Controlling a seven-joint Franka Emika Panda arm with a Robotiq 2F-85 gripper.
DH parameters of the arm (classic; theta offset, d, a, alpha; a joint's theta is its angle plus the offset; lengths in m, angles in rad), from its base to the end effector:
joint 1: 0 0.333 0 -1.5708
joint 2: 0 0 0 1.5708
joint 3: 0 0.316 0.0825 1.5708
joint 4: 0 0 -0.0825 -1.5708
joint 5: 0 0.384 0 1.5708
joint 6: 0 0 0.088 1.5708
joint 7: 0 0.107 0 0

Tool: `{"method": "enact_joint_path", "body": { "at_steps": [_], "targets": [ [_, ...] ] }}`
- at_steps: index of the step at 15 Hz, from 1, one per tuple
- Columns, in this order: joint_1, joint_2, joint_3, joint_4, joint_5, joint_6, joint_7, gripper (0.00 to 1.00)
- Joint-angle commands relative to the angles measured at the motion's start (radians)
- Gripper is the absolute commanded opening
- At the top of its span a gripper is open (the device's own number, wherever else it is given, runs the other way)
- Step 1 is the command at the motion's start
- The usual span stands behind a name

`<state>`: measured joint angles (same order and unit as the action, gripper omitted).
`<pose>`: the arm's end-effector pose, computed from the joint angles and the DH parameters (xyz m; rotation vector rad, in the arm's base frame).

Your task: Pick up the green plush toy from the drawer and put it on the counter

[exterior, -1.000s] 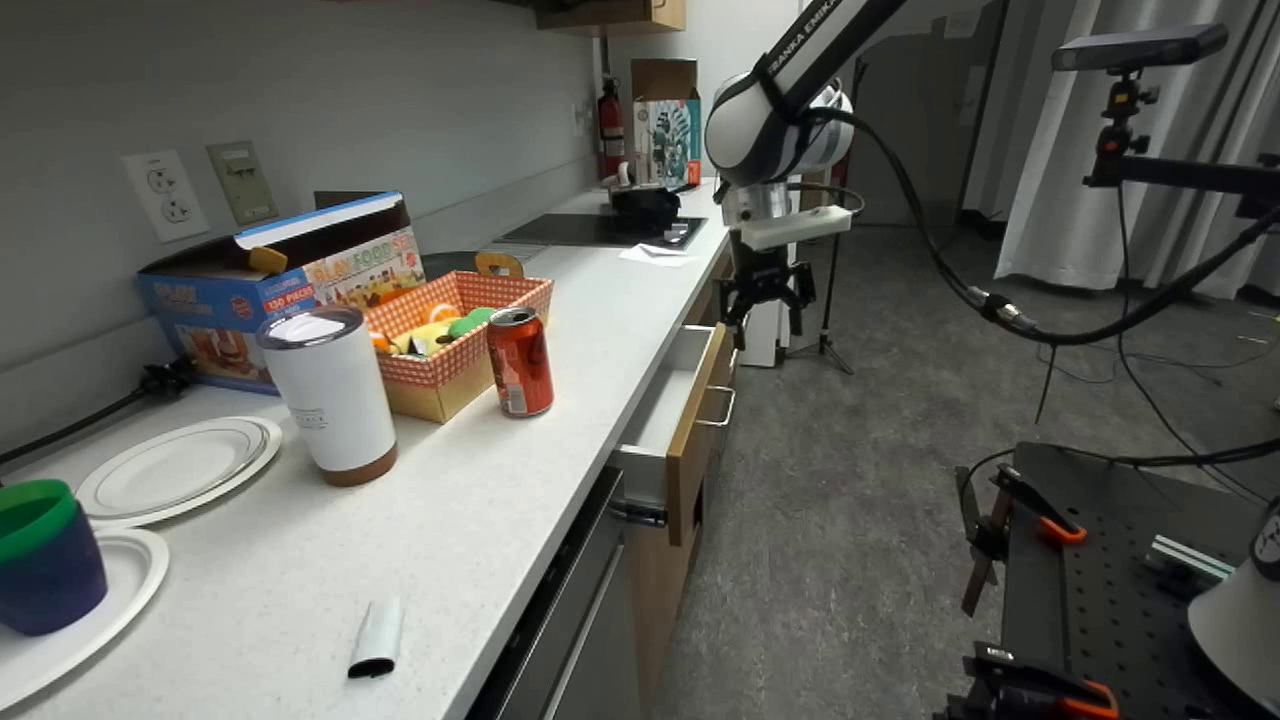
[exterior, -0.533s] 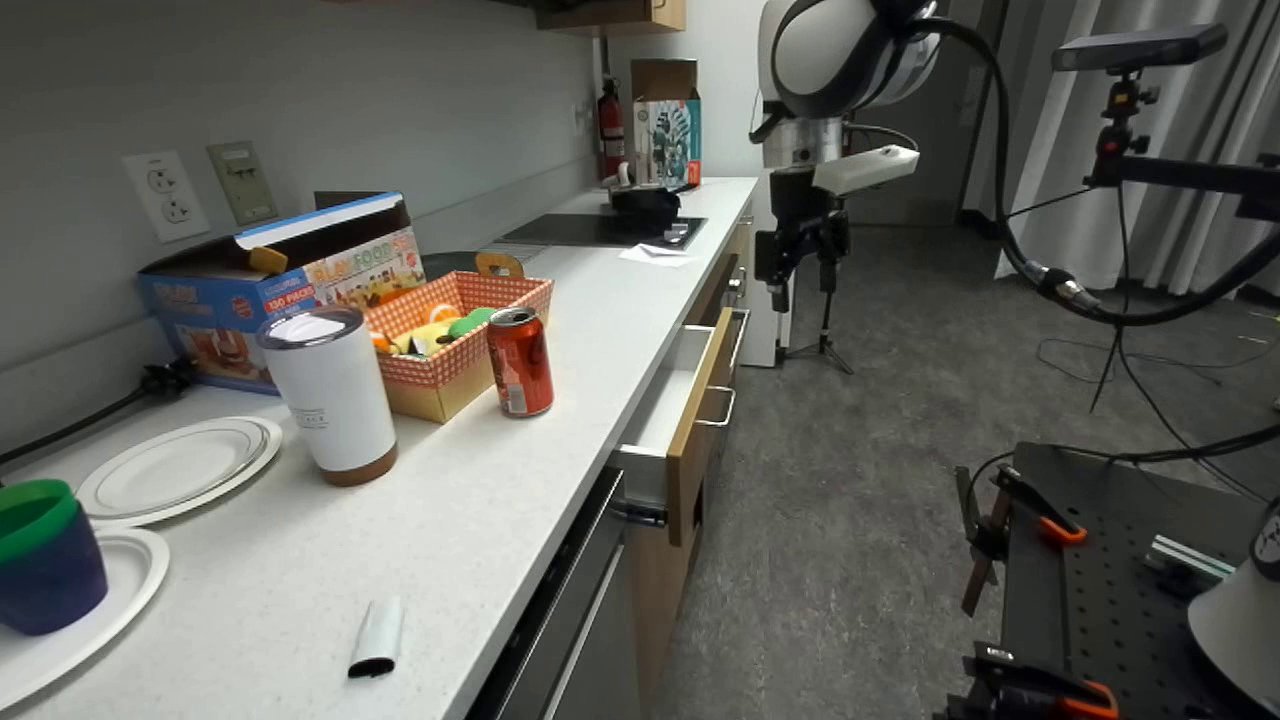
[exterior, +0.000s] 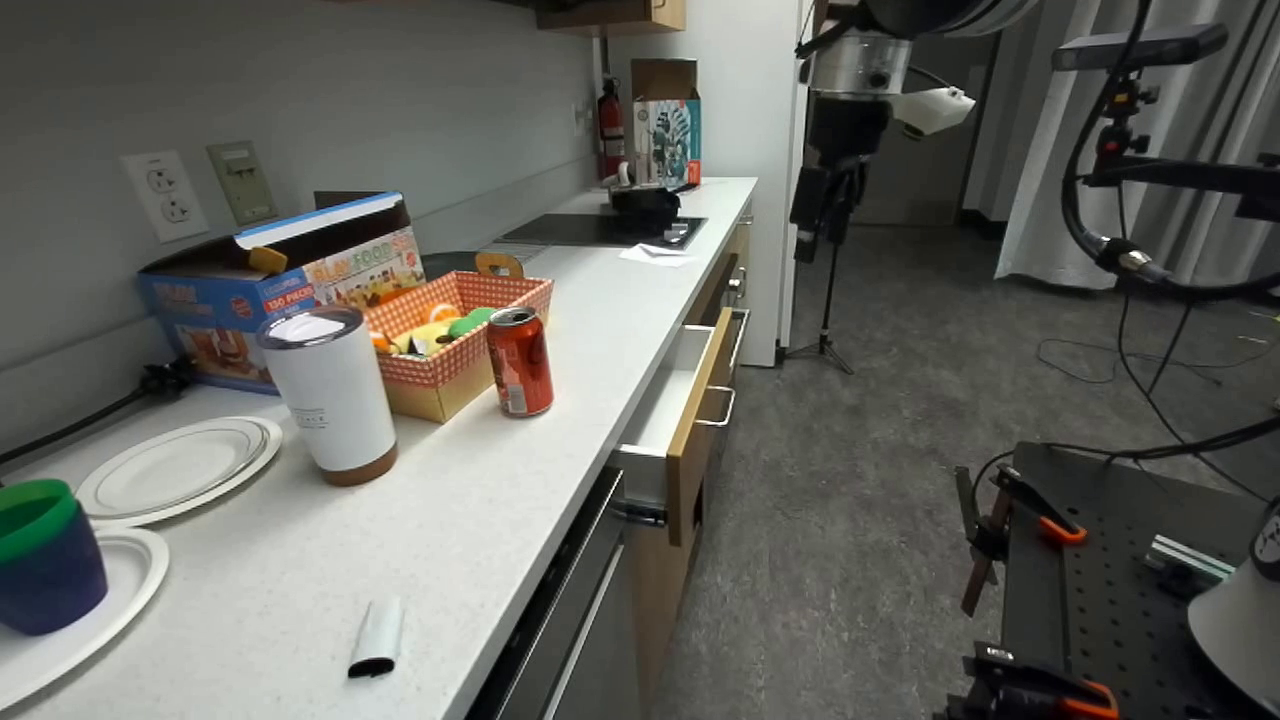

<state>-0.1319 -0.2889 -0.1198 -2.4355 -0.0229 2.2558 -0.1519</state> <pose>0.4407 -0.1148 0.4218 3.1282 -0.1302 0.1699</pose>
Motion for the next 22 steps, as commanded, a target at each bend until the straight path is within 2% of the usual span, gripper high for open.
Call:
{"method": "enact_joint_path", "body": {
  "at_steps": [1,4,5,8,22],
  "targets": [
    [0.026,-0.118,-0.040,-0.084,0.043,0.023,-0.132,1.00],
    [0.019,-0.148,-0.075,-0.100,0.058,-0.021,-0.210,1.00],
    [0.013,-0.093,-0.048,-0.062,0.031,-0.004,-0.143,1.00],
    [0.011,-0.109,-0.071,-0.080,0.033,-0.006,-0.179,1.00],
    [0.011,-0.110,-0.071,-0.081,0.033,-0.006,-0.181,1.00]
  ]
}}
